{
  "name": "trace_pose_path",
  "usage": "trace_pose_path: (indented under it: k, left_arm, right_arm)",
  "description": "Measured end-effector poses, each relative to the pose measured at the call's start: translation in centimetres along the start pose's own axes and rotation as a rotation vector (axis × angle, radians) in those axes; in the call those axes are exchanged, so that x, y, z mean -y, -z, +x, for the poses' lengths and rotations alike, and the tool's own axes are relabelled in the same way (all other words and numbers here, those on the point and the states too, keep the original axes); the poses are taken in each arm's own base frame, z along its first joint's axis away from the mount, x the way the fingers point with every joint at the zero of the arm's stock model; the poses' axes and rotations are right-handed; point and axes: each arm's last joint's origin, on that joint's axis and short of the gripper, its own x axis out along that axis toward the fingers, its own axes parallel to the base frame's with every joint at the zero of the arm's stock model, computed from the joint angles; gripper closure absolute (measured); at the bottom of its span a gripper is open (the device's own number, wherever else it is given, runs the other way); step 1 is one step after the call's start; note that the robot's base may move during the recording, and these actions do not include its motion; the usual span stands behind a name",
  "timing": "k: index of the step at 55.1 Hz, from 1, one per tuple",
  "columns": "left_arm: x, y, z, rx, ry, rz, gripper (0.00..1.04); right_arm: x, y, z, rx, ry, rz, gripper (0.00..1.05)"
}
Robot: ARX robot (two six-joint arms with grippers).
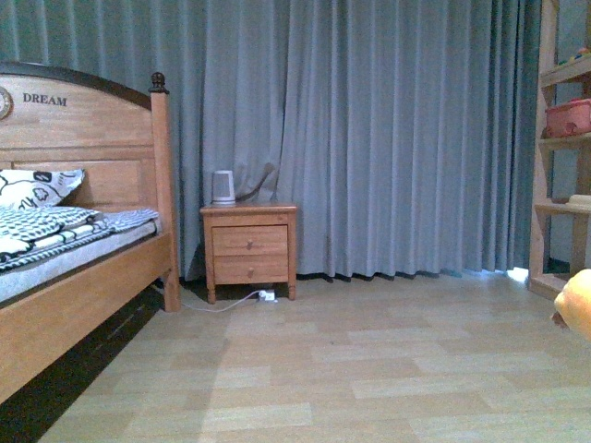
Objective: Put away toys
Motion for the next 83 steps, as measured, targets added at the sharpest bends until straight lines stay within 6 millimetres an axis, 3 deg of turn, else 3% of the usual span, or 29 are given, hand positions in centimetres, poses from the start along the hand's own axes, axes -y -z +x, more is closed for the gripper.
trace_pose_path:
  k: [83]
  left_arm:
    - [0.00, 0.00, 0.00, 0.000, 0.000, 0.000, 0.06]
  right_arm:
    - [0.01, 0.01, 0.00, -0.001, 0.003, 0.000, 0.98]
